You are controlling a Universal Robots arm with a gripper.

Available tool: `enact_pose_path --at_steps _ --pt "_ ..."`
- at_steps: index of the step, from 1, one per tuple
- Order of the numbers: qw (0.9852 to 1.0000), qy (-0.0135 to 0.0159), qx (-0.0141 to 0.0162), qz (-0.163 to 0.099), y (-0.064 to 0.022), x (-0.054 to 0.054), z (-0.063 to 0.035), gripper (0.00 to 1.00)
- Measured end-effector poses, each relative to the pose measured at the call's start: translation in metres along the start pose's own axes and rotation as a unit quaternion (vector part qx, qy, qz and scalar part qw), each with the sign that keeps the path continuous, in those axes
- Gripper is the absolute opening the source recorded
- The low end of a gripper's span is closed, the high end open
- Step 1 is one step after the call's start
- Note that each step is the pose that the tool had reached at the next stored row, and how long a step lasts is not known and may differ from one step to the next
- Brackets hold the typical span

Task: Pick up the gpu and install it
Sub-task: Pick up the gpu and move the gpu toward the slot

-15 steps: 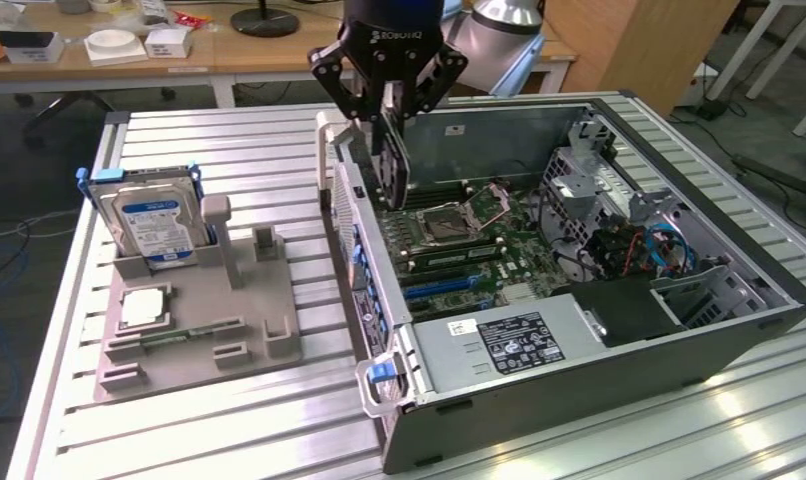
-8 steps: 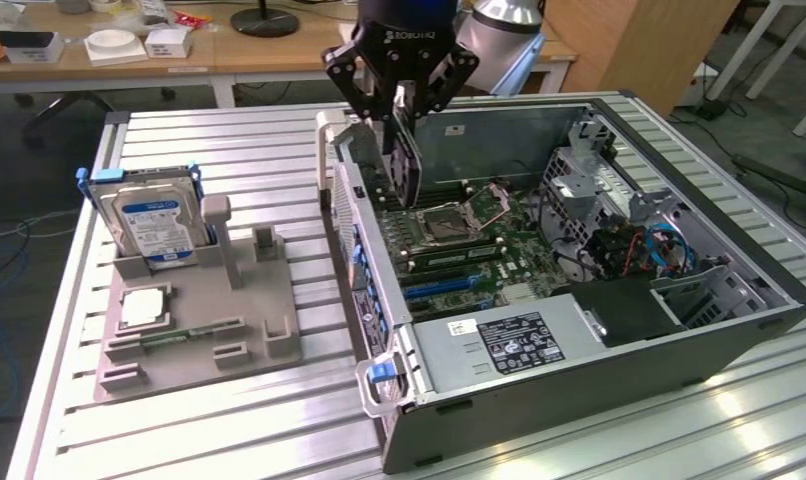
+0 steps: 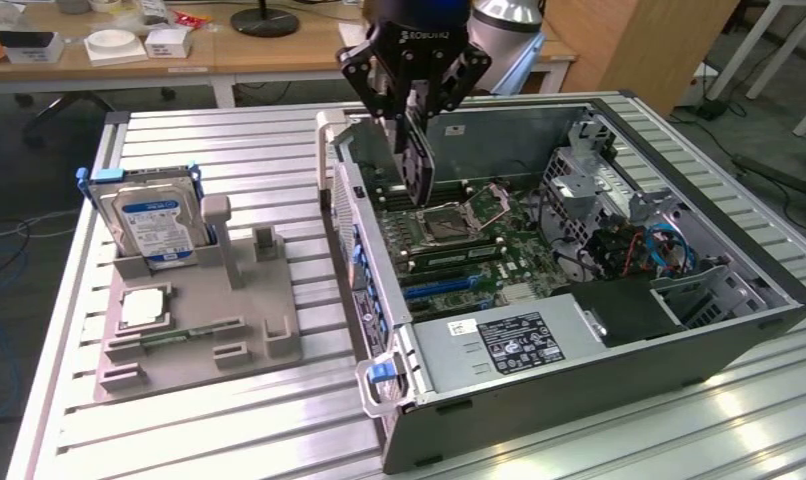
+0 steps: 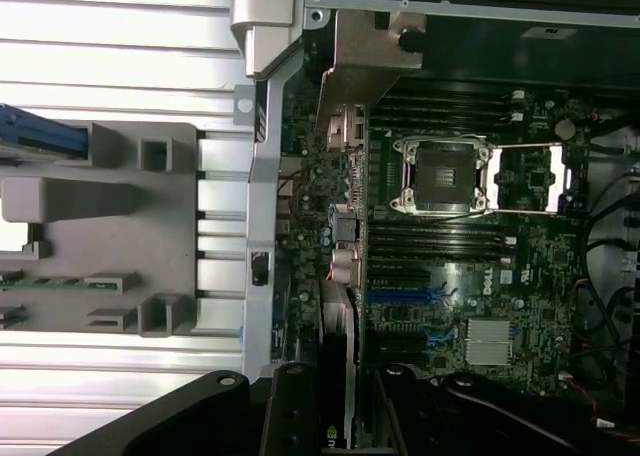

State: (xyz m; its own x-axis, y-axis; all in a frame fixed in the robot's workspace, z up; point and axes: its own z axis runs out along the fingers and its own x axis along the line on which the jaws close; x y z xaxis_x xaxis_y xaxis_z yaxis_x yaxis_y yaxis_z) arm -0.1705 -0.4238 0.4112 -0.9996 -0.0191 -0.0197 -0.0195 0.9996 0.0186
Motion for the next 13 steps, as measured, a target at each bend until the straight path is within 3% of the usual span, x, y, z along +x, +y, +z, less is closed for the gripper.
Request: enact_pose_path --at_steps 13 --pt "1.0 0.0 0.0 0.0 -0.0004 -0.019 0.0004 0.27"
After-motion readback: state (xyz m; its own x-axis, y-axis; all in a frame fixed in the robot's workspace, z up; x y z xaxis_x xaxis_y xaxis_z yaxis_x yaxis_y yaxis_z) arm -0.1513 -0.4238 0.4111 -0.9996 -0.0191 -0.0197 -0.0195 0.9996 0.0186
